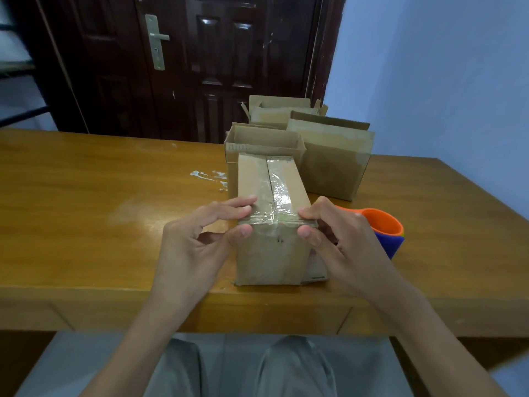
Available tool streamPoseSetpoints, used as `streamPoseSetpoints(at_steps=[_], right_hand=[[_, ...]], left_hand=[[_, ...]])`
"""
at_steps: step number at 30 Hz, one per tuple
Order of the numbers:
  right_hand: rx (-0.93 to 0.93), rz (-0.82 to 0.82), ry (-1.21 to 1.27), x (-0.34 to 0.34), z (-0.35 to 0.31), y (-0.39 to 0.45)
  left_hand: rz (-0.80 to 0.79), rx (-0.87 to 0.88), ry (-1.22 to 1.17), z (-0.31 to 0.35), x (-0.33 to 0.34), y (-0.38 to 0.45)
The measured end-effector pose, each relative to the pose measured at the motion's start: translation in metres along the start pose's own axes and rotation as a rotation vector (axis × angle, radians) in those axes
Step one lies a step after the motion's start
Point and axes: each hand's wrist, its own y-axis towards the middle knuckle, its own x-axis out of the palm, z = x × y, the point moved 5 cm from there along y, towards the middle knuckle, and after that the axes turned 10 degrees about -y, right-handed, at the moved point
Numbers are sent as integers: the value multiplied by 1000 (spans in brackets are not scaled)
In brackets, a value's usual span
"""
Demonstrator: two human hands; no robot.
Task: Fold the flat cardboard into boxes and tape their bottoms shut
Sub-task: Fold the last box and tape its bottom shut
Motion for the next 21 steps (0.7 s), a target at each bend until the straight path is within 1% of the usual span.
streamPoseSetpoints(at_steps=[4, 7, 9, 13, 16, 19, 21], right_hand=[[-35, -91, 27, -2, 4, 0], [-40, -122, 53, -4, 6, -1], [7, -66, 53, -2, 3, 0], [211, 115, 10, 7, -8, 0], [246, 214, 12, 12, -11, 0], [268, 240, -5, 14, -12, 1], [261, 216, -14, 13, -13, 1]], left_hand=[[-69, -57, -18, -4, -6, 2], [-77, -53, 3, -2, -6, 2], [-35, -36, 22, 1, -2, 3], [91, 13, 129, 1, 8, 2], [136, 63, 183, -1, 12, -1], [147, 89, 196, 0, 13, -1], [145, 92, 168, -4, 12, -1]])
